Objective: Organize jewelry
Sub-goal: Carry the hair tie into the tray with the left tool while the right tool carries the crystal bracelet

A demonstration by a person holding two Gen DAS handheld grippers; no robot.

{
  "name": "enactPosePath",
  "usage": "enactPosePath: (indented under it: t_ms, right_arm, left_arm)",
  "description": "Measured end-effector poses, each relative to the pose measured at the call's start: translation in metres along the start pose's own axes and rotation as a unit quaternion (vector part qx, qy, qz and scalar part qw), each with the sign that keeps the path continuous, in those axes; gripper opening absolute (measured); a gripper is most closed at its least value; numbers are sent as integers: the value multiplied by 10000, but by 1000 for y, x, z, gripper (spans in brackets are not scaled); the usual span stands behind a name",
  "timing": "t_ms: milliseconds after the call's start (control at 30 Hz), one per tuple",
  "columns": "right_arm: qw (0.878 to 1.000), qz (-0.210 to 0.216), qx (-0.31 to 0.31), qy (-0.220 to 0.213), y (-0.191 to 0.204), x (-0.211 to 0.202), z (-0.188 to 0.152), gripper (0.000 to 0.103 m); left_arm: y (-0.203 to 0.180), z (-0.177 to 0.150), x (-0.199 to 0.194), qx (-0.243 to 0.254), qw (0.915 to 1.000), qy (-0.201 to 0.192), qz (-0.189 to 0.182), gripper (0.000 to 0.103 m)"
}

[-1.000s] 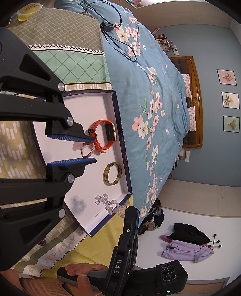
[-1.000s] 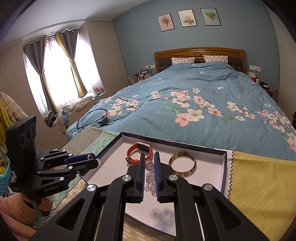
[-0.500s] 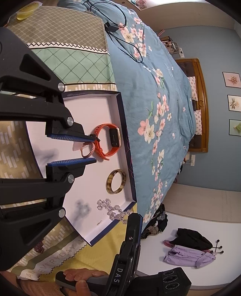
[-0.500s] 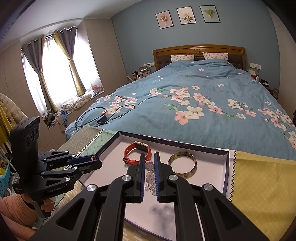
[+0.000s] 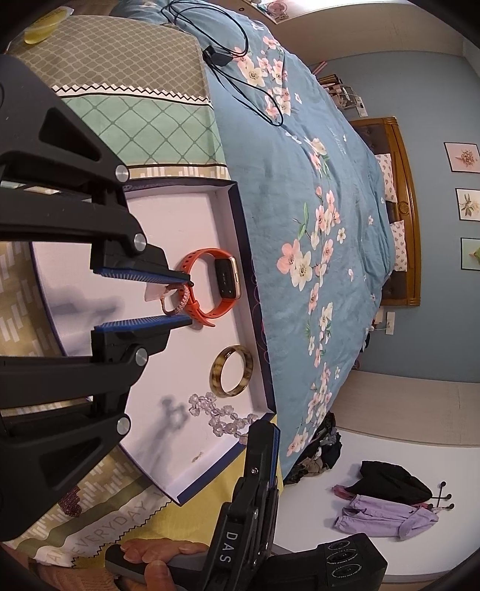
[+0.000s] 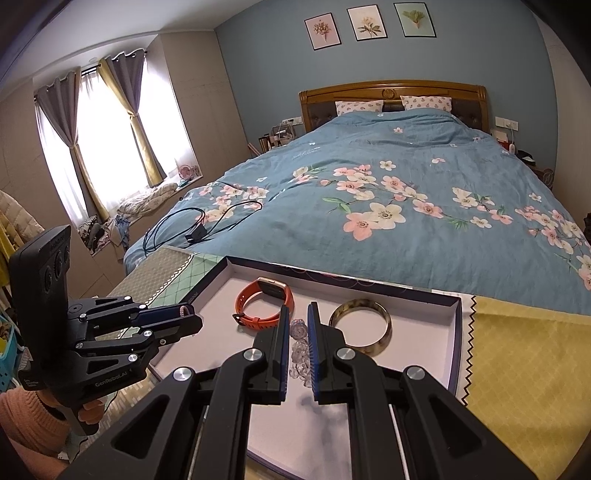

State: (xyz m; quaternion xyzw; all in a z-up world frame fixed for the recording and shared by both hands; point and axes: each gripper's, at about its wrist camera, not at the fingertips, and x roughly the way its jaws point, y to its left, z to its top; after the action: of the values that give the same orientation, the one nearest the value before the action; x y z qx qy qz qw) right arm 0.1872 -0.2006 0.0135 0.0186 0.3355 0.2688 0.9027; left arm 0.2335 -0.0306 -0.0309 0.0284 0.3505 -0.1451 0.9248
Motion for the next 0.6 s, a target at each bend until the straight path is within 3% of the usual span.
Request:
enactPosePath:
  t_ms: [600]
  right_arm:
    - [9996, -25, 198, 205, -15, 22, 3, 8]
  left_arm:
    - [8, 2, 35, -149, 9990, 406, 86, 17]
